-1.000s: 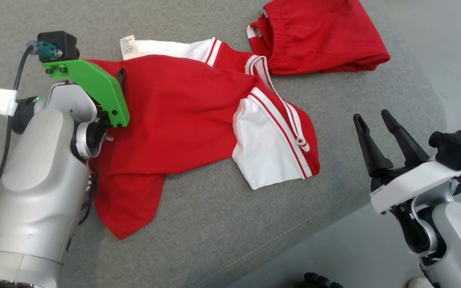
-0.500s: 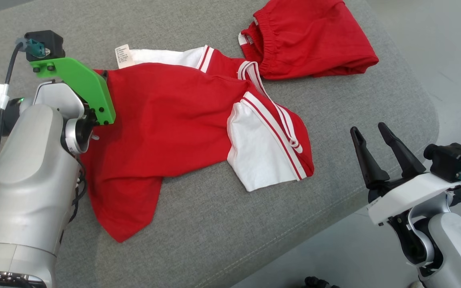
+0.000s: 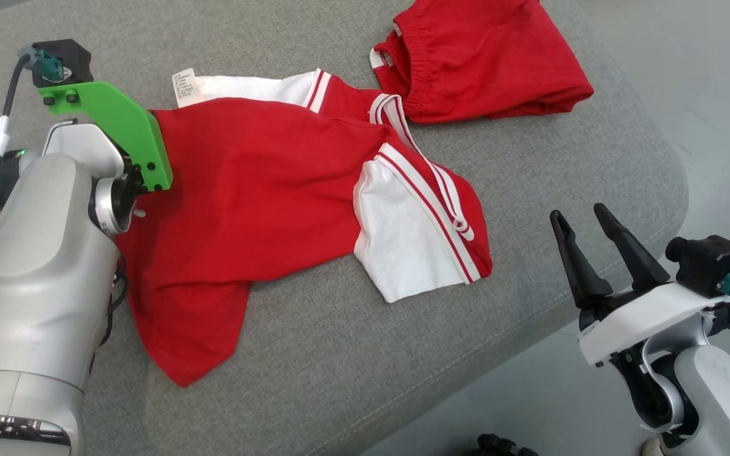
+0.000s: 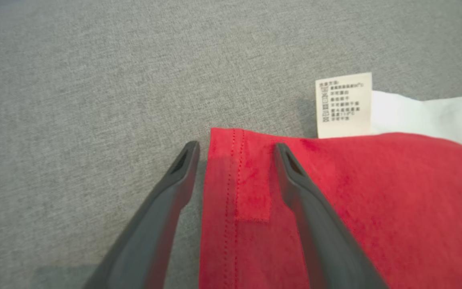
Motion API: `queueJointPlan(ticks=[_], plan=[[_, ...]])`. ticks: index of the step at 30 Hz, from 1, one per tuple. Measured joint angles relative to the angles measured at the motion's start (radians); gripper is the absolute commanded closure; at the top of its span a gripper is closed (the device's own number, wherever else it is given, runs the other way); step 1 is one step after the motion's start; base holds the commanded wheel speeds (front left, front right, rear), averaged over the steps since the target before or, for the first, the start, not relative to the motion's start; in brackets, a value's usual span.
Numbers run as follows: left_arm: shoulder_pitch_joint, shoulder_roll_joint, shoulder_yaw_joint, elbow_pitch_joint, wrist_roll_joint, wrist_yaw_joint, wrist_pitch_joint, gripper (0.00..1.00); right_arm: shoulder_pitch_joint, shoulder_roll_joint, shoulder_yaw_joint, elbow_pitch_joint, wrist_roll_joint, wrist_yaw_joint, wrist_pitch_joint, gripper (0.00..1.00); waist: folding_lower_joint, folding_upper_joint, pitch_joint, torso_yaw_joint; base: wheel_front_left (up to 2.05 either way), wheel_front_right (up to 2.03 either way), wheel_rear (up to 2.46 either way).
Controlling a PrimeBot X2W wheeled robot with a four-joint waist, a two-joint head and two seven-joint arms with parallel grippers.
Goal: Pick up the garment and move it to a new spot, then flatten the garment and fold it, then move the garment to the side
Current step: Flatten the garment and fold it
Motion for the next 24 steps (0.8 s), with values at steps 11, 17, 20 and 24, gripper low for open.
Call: queueJointPlan(ticks=[11, 17, 20, 24], plan=[[-0.005, -0.005, 0.016, 0.051, 0.002, 0.0, -0.016, 0.38, 0.0, 0.0, -0.002, -0.01, 0.0, -0.004, 0.0, 0.0, 0.0, 0.0, -0.002, 0.0, 0.0, 0.0, 0.0], [-0.005, -0.022, 0.029, 0.065, 0.0, 0.0, -0.03, 0.56, 0.0, 0.0, 0.003, -0.011, -0.003, -0.004, 0.007, 0.0, 0.0, 0.0, -0.003, -0.004, 0.0, 0.0, 0.0], [-0.005, -0.025, 0.029, 0.07, 0.0, 0.0, -0.042, 0.7, 0.0, 0.0, 0.005, -0.012, -0.003, -0.004, 0.007, 0.0, 0.0, 0.0, -0.003, -0.007, 0.0, 0.0, 0.0], [-0.007, -0.03, 0.029, 0.07, 0.0, 0.0, -0.067, 1.0, 0.001, 0.0, 0.005, -0.012, -0.003, -0.004, 0.008, 0.0, 0.0, 0.0, -0.004, -0.011, 0.0, 0.0, 0.0]])
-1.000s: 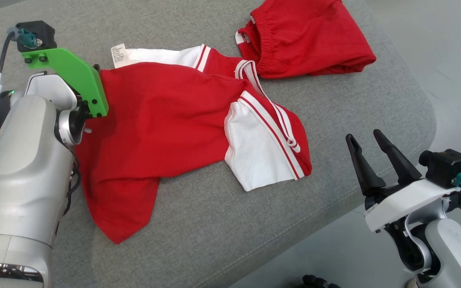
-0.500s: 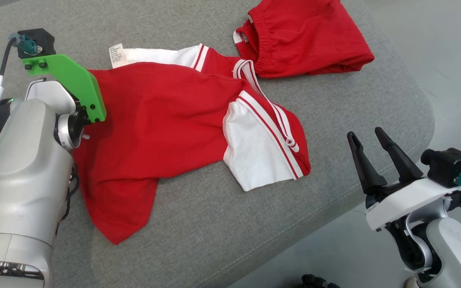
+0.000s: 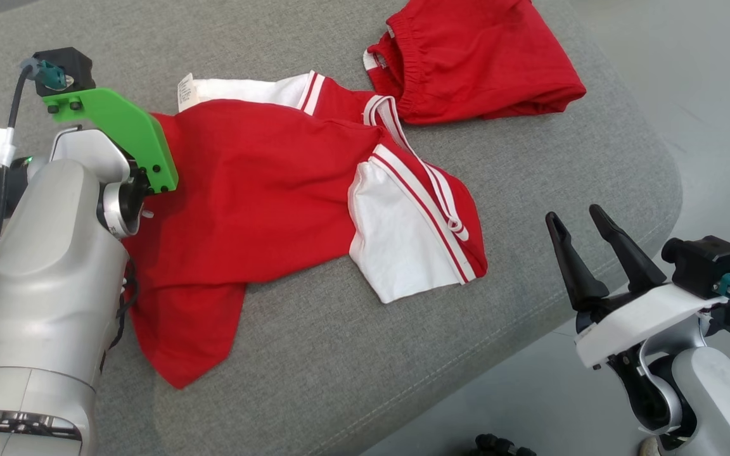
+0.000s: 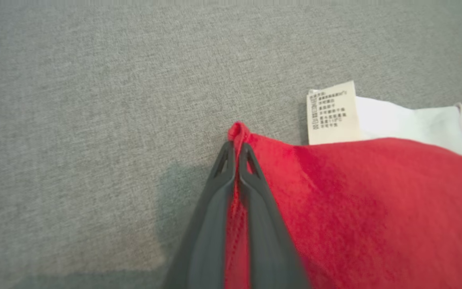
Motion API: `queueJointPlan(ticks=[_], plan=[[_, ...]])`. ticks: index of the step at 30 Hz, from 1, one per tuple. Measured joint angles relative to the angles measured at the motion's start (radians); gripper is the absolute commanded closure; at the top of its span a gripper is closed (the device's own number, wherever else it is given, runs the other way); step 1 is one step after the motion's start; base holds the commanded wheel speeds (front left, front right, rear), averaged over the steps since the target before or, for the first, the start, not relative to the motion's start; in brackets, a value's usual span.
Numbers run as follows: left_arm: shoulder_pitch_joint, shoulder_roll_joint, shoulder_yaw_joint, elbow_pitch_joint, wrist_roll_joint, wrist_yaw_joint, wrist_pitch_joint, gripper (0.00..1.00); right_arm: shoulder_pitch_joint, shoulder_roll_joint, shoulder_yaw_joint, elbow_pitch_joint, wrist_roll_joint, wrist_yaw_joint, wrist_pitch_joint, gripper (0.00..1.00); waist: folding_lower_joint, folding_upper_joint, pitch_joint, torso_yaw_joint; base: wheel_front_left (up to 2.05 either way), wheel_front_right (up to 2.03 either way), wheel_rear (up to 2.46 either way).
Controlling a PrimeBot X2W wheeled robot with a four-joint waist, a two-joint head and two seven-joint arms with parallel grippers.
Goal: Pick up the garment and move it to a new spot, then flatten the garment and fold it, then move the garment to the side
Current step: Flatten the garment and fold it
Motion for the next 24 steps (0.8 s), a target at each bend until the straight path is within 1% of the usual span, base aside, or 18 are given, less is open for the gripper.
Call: queueJointPlan(ticks=[3, 6, 8, 10, 12, 14, 18, 21, 24], plan=[[-0.005, -0.006, -0.002, -0.009, 0.0, -0.012, -0.021, 1.0, 0.009, 0.003, 0.006, 0.0, 0.005, 0.001, 0.009, 0.0, 0.0, 0.0, -0.002, 0.0, 0.0, 0.0, 0.0], [-0.029, -0.021, -0.005, -0.039, -0.003, -0.041, -0.042, 1.0, 0.037, -0.002, 0.012, -0.003, 0.022, 0.005, 0.027, 0.0, 0.0, 0.0, -0.008, 0.008, 0.0, 0.0, 0.0], [-0.06, -0.029, 0.001, -0.073, -0.019, -0.069, -0.068, 1.0, 0.048, -0.02, 0.021, -0.002, 0.023, 0.016, 0.048, 0.0, 0.0, 0.0001, -0.01, 0.017, 0.0, 0.0, 0.0], [-0.075, -0.034, 0.024, -0.11, -0.058, -0.099, -0.085, 1.0, 0.054, -0.042, 0.031, -0.002, 0.023, 0.029, 0.073, 0.0, 0.0, 0.0, -0.016, 0.025, 0.0, 0.0, 0.0], [-0.077, -0.043, 0.06, -0.137, -0.12, -0.127, -0.085, 1.0, 0.061, -0.062, 0.032, -0.003, 0.023, 0.031, 0.08, 0.0, 0.0, 0.0, -0.023, 0.033, 0.0, 0.0, 0.0], [-0.076, -0.048, 0.076, -0.164, -0.154, -0.154, -0.089, 1.0, 0.067, -0.07, 0.03, -0.004, 0.027, 0.032, 0.093, 0.0, 0.0, 0.0, -0.03, 0.044, 0.0, 0.0, 0.0], [-0.074, -0.064, 0.11, -0.225, -0.222, -0.194, -0.094, 1.0, 0.093, -0.079, 0.03, -0.009, 0.03, 0.036, 0.101, 0.0, 0.0, 0.0, -0.046, 0.066, 0.0, 0.0, 0.0], [-0.058, -0.067, 0.131, -0.277, -0.265, -0.217, -0.091, 1.0, 0.097, -0.078, 0.047, -0.007, 0.029, 0.036, 0.108, 0.0, 0.0, 0.0, -0.058, 0.084, 0.0, 0.0, 0.0], [-0.027, -0.072, 0.164, -0.343, -0.353, -0.226, -0.063, 1.0, 0.097, -0.068, 0.078, -0.006, 0.017, 0.046, 0.111, 0.0, 0.0, 0.0, -0.071, 0.102, 0.0, 0.0, 0.0]])
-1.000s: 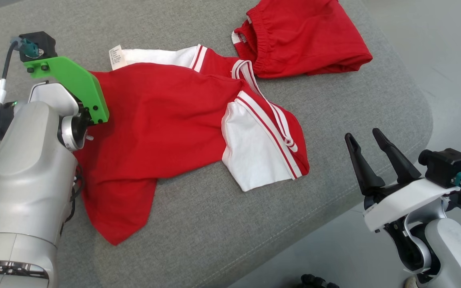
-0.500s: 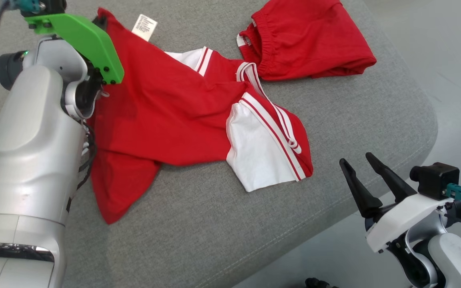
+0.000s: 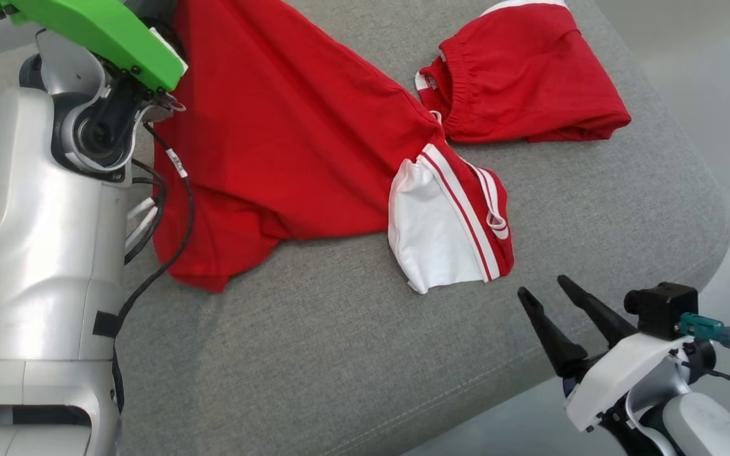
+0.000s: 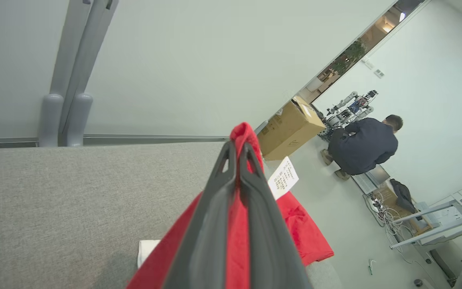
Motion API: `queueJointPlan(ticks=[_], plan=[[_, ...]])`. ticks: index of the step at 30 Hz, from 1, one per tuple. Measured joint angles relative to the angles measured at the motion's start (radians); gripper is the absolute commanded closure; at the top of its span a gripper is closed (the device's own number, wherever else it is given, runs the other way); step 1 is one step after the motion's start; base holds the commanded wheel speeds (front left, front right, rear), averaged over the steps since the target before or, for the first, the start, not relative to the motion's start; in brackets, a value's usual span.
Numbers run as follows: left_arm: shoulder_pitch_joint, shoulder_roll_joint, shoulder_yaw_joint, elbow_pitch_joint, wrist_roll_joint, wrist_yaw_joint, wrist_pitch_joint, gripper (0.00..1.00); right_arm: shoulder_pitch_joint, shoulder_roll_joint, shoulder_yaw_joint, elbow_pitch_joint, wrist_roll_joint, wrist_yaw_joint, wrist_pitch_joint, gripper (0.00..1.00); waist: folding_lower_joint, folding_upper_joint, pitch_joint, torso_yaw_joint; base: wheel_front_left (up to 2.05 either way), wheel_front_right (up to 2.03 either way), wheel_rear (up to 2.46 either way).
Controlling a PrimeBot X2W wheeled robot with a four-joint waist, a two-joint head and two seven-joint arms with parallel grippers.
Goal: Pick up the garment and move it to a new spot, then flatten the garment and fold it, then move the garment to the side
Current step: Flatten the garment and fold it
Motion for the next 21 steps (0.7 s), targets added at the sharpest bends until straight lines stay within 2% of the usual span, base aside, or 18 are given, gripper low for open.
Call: queueJointPlan(ticks=[3, 11, 21], plan=[[0.012, -0.007, 0.01, -0.088, -0.067, -0.003, 0.024, 1.0, 0.0, 0.035, 0.021, -0.01, 0.003, 0.008, 0.0, 0.0, 0.0, 0.0, -0.011, 0.02, 0.0, 0.0, 0.0], [0.056, -0.013, -0.012, -0.258, -0.089, 0.0, 0.086, 1.0, -0.004, 0.092, 0.062, -0.003, -0.002, 0.008, -0.001, 0.0, 0.0, 0.0, -0.032, 0.086, 0.0, 0.0, 0.0], [0.138, -0.011, -0.014, -0.415, -0.089, 0.07, 0.138, 1.0, -0.032, 0.177, 0.101, 0.101, 0.016, -0.009, 0.031, 0.0, 0.0, 0.0, -0.014, 0.139, 0.0, 0.0, 0.0]])
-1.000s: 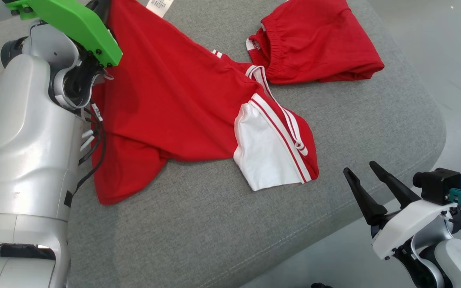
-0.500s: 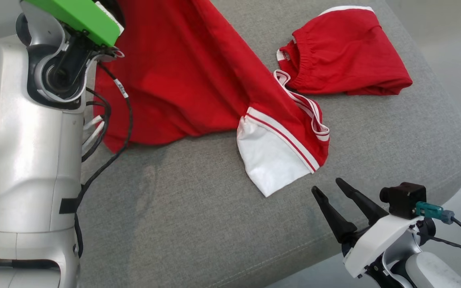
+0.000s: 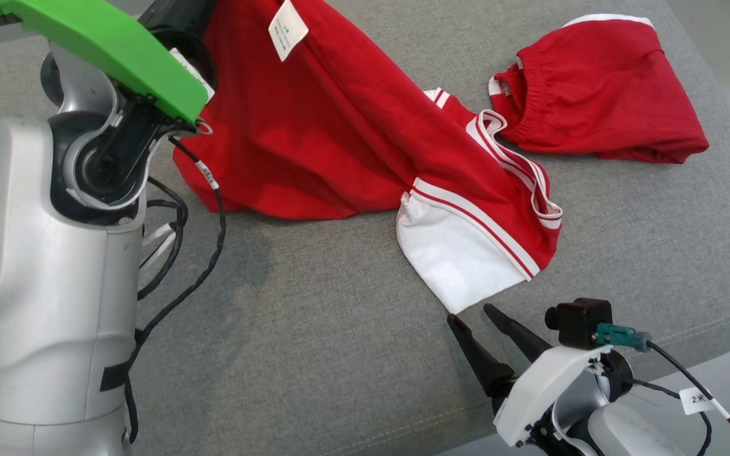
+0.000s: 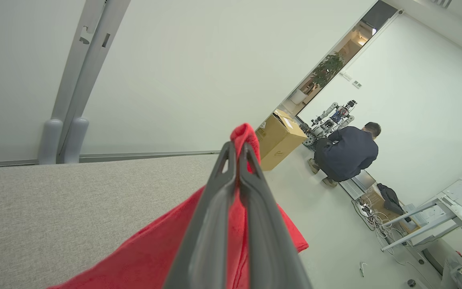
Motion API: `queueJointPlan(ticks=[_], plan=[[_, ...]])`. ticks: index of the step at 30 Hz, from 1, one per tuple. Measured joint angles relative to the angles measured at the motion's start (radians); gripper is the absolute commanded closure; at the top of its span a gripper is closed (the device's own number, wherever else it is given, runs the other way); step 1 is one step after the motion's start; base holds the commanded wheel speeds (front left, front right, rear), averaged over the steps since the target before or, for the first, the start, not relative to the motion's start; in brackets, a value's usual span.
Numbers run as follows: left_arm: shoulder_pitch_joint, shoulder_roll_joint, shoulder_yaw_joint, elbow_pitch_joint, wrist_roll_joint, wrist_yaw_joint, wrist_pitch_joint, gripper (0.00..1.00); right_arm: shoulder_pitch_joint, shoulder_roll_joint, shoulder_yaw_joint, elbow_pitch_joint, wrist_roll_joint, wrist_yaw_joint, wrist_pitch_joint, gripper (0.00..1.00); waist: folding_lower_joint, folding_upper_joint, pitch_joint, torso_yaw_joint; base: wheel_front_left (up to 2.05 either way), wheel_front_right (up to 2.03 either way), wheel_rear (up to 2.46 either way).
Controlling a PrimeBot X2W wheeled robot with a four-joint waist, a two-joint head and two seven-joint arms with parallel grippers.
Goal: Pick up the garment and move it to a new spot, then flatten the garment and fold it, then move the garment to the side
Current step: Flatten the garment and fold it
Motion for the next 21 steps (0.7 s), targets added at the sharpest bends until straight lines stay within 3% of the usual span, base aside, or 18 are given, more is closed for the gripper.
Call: queueJointPlan(ticks=[5, 21], plan=[[0.046, 0.024, 0.007, -0.07, 0.0, 0.03, 0.019, 1.0, -0.032, 0.043, -0.001, 0.053, 0.017, -0.003, 0.008, 0.0, 0.0, 0.0, 0.014, 0.005, 0.0, 0.0, 0.0], [0.127, 0.051, 0.008, -0.255, 0.002, 0.092, 0.079, 1.0, -0.101, 0.032, 0.008, 0.135, -0.047, -0.01, -0.011, 0.0, 0.0, 0.0, 0.033, 0.003, 0.0, 0.0, 0.0]])
